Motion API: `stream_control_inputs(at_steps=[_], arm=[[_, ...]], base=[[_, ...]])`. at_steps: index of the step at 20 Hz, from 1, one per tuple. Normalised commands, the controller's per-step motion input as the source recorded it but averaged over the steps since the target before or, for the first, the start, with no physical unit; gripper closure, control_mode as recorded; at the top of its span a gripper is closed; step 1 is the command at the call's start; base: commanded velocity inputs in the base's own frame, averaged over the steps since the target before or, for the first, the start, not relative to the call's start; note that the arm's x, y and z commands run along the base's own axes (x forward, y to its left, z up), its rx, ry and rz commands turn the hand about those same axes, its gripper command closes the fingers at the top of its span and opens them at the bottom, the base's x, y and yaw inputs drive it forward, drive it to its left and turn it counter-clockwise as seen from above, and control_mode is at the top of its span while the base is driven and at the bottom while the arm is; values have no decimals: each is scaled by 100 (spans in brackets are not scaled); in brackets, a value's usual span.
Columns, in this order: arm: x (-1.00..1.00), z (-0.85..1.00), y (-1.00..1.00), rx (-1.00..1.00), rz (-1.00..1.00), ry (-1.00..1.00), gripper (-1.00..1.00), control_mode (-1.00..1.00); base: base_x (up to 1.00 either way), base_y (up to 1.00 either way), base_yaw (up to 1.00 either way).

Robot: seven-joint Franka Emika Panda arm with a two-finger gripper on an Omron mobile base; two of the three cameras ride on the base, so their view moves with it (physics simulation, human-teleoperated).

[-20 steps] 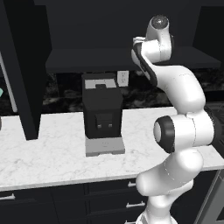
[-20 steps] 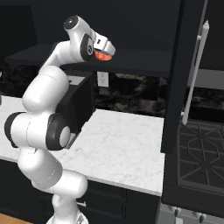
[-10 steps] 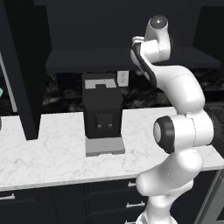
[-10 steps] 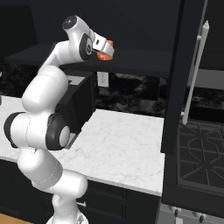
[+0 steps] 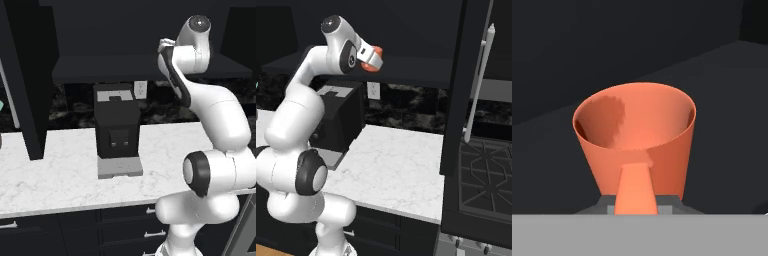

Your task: Gather all objects into one cabinet and sort the glasses and bowls to opposite sides.

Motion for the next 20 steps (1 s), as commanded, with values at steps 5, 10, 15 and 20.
stream_control_inputs(at_steps=[5,10,15,20], arm=[[-100,0,0,3,3,-7,100,-100],[-99,13,18,0,11,10,100,-100],[-100,4,8,-5,16,6,100,-100],[-100,0,10,-13,16,0,100,-100]], base=[[0,0,0],[0,0,0],[0,0,0],[0,0,0]])
